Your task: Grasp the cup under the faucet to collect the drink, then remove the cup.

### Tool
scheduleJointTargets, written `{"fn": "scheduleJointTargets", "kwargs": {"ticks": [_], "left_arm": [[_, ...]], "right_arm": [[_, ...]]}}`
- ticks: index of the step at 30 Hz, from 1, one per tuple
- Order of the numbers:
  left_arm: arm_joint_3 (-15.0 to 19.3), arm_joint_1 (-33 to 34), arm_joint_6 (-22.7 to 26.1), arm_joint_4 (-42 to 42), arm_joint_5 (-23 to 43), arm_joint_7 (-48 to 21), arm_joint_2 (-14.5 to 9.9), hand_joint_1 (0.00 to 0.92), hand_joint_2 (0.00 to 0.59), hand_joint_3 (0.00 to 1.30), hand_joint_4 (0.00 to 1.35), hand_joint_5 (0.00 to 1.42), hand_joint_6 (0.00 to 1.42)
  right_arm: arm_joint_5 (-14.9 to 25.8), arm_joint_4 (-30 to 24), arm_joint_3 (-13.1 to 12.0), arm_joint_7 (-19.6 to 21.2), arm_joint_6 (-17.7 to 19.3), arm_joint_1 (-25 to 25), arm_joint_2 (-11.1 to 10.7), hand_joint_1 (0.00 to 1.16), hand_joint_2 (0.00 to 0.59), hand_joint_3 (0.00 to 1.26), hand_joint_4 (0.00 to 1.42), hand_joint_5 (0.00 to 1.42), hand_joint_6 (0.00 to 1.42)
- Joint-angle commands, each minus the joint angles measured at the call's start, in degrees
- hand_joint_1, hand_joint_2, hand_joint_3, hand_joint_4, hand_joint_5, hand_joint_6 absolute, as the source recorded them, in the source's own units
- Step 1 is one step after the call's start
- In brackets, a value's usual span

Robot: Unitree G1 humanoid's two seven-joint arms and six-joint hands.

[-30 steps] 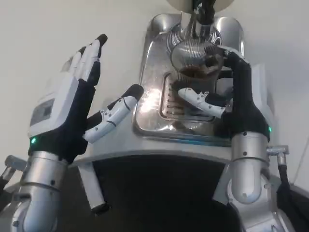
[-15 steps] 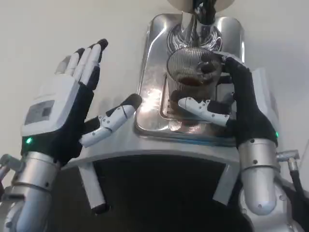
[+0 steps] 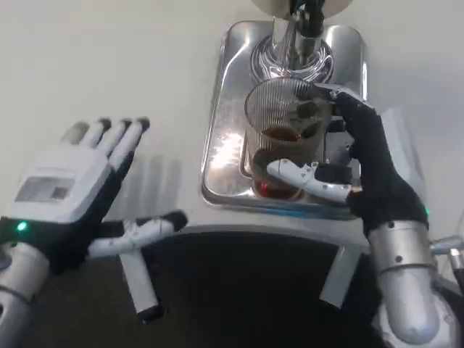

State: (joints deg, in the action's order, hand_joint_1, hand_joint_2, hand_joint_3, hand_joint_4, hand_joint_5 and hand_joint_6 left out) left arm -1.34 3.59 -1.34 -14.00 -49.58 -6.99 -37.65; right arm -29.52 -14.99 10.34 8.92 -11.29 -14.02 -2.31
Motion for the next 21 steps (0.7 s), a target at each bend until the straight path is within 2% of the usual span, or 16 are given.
{"fn": "scheduleJointTargets", "kwargs": {"ticks": [1,13,21], "left_arm": [[-0.41,-1.99,-0.05,-1.15,-1.36,-0.78,-0.95,0.0,0.121,0.0,0.0,0.0,0.0],[-0.25,-3.36,-0.37,-4.58,-2.82,-1.26,-0.78,0.0,0.109,0.0,0.0,0.0,0.0],[0.15,-4.92,-1.06,-6.95,-3.04,-1.23,-0.74,0.0,0.106,0.0,0.0,0.0,0.0]], "right_arm": [[1.21,-4.47,-0.73,-1.93,0.46,1.5,-0.61,1.16,0.392,0.78,0.83,0.93,1.22],[6.73,-18.3,-3.59,-10.17,-1.44,8.82,-2.6,1.16,0.375,0.8,0.86,0.95,1.22],[9.58,-29.08,-5.15,-15.79,-7.14,12.3,-3.9,1.16,0.37,0.81,0.87,0.96,1.23]]}}
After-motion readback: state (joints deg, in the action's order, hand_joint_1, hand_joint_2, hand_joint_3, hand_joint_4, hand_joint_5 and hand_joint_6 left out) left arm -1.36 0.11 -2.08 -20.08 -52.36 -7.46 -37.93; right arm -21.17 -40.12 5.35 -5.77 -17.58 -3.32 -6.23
